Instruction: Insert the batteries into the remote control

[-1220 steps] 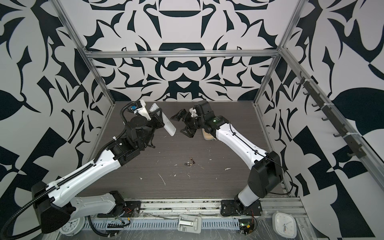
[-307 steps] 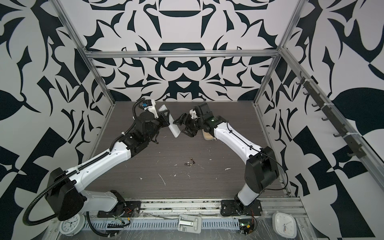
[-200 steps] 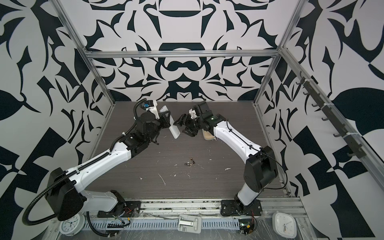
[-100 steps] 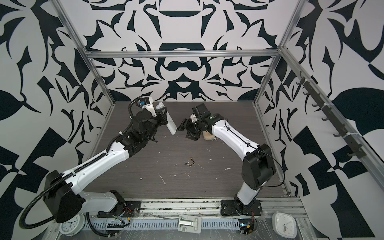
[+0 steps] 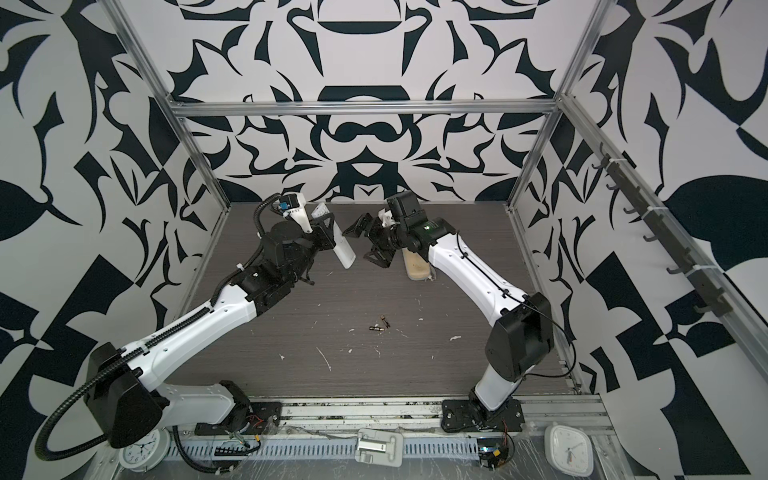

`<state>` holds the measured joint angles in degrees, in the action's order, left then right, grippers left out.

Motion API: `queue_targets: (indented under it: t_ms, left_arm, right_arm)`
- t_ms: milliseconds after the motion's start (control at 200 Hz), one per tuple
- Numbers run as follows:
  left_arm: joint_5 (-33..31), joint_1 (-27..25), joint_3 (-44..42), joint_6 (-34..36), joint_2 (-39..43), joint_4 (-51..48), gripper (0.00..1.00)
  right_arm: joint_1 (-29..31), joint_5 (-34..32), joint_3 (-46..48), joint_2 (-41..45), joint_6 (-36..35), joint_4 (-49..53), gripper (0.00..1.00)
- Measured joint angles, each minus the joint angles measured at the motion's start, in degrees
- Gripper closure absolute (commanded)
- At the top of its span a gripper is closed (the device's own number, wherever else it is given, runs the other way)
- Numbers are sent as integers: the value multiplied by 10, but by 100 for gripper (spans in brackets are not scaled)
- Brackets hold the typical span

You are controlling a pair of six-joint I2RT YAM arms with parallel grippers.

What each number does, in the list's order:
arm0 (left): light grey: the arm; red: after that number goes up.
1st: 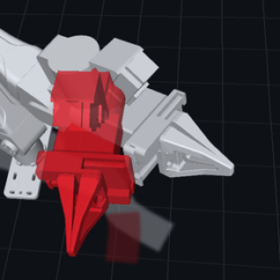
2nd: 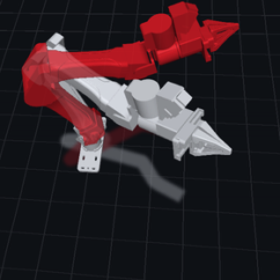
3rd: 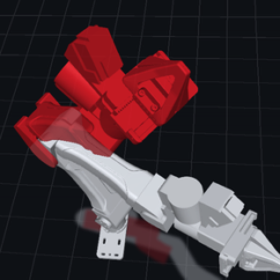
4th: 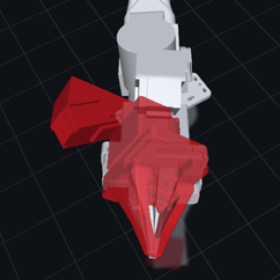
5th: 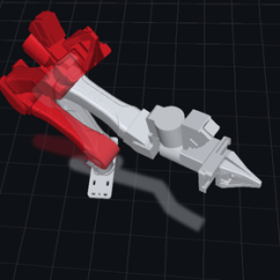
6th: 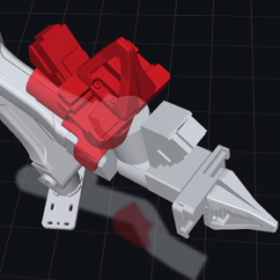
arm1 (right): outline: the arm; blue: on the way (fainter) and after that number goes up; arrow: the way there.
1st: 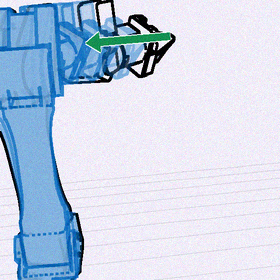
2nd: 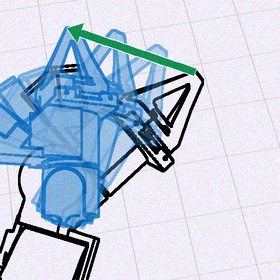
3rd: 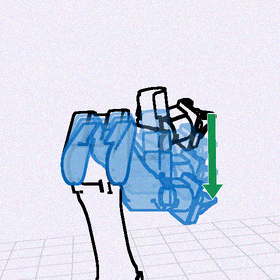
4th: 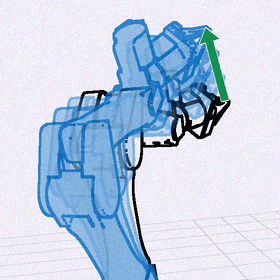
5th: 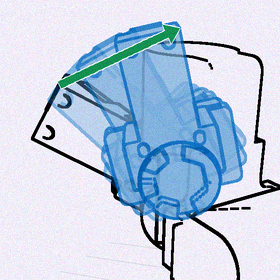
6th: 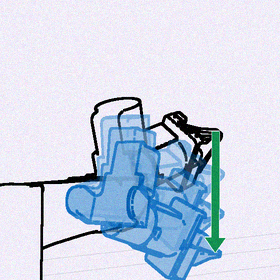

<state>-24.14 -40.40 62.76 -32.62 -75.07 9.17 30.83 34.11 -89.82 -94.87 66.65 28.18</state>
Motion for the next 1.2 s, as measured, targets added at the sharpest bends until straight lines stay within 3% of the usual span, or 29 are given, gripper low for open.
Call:
queue_targets:
  t_ms: [780,1200]
  left_arm:
    - [6,2,15,-16,-19,12,100]
    - [16,2,14,-17,-24,-13,100]
  right_arm:
    - [0,6,33,-3,17,-33,10]
    - [5,-25,30,-8,-61,-1,11]
